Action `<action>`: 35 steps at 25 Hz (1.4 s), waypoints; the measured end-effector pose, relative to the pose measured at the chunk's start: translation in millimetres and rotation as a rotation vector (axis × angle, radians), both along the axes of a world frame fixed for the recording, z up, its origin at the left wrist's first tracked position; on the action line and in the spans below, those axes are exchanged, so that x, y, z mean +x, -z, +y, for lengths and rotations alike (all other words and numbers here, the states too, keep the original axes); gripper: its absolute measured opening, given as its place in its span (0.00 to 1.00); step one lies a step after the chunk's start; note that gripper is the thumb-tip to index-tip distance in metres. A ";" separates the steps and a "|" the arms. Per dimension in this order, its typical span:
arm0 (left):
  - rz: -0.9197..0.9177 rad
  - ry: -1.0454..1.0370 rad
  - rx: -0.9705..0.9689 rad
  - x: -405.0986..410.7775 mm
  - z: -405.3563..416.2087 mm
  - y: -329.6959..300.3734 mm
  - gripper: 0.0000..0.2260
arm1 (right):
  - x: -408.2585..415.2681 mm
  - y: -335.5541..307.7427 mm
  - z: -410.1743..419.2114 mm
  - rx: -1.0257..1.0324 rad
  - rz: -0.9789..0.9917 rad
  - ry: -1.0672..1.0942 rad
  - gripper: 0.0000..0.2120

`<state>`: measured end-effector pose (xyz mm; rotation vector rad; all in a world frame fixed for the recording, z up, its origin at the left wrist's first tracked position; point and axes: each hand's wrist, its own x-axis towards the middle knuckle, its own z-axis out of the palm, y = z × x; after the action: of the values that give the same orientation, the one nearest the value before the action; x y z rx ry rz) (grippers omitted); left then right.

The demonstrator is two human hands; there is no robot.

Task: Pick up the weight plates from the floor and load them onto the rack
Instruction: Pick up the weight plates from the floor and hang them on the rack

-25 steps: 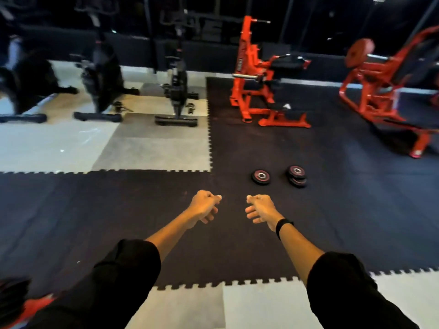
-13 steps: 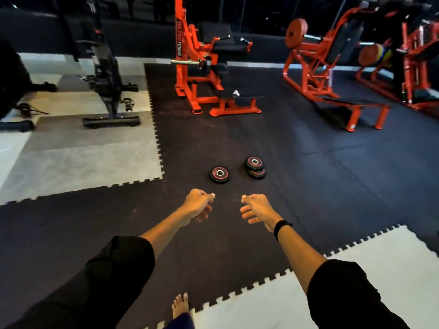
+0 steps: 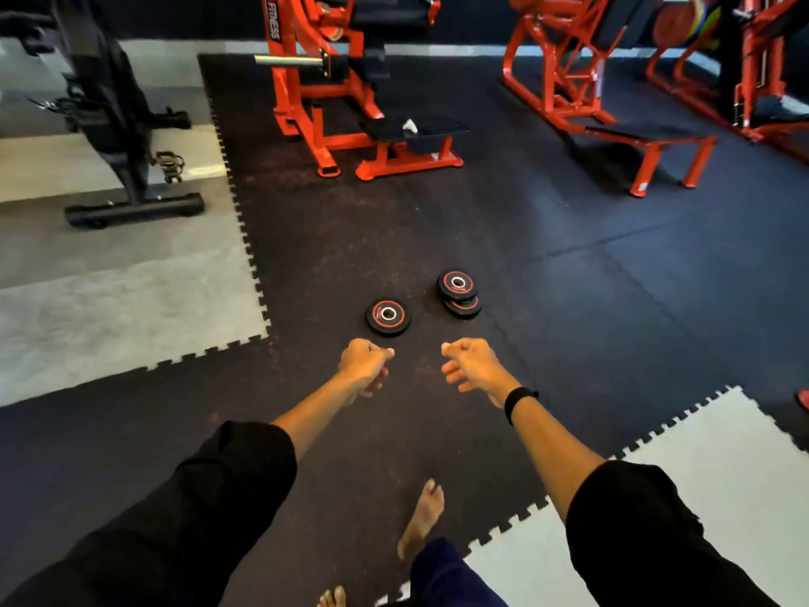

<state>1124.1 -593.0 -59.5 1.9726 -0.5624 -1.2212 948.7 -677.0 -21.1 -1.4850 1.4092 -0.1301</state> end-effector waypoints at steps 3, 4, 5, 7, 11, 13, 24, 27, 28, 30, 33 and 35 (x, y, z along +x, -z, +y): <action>-0.013 0.031 0.026 4.1 -53.3 16.8 0.10 | 6.7 22.3 -55.2 0.024 0.012 -0.015 0.12; -0.013 0.025 0.027 9.0 -77.9 20.3 0.10 | 10.3 28.7 -82.8 0.031 0.006 -0.011 0.13; -0.020 0.017 0.039 14.0 -102.4 21.4 0.11 | 14.1 34.6 -111.1 0.039 -0.001 -0.001 0.13; -0.054 -0.001 0.080 26.3 -154.7 21.1 0.11 | 21.6 44.2 -167.8 0.060 -0.012 0.016 0.12; -0.178 0.037 0.160 52.9 -248.2 21.9 0.12 | 38.9 43.2 -260.2 0.073 -0.036 0.010 0.10; -0.230 0.023 0.194 67.0 -285.3 28.9 0.09 | 53.6 43.2 -303.9 0.086 -0.024 -0.002 0.09; -0.049 -0.160 0.246 171.4 -401.9 110.2 0.13 | 185.0 108.0 -454.1 0.193 0.122 -0.191 0.09; 0.035 -0.247 0.318 193.8 -424.4 140.8 0.14 | 211.0 134.8 -481.2 0.191 0.226 -0.274 0.11; 0.065 -0.272 0.335 201.8 -432.2 151.7 0.15 | 220.0 148.1 -493.1 0.190 0.247 -0.299 0.12; 0.092 -0.312 0.373 215.2 -446.3 176.8 0.15 | 235.2 178.8 -514.5 0.194 0.287 -0.315 0.13; 0.129 -0.386 0.424 231.1 -465.8 218.4 0.14 | 252.6 236.3 -538.0 0.176 0.330 -0.295 0.09; 0.130 -0.398 0.444 240.4 -480.7 268.1 0.11 | 258.2 313.6 -558.0 0.165 0.390 -0.309 0.17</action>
<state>1364.4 -1073.8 -327.6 2.2021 0.1838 -1.2758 1206.9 -1235.0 -334.7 -1.6238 1.4294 0.4805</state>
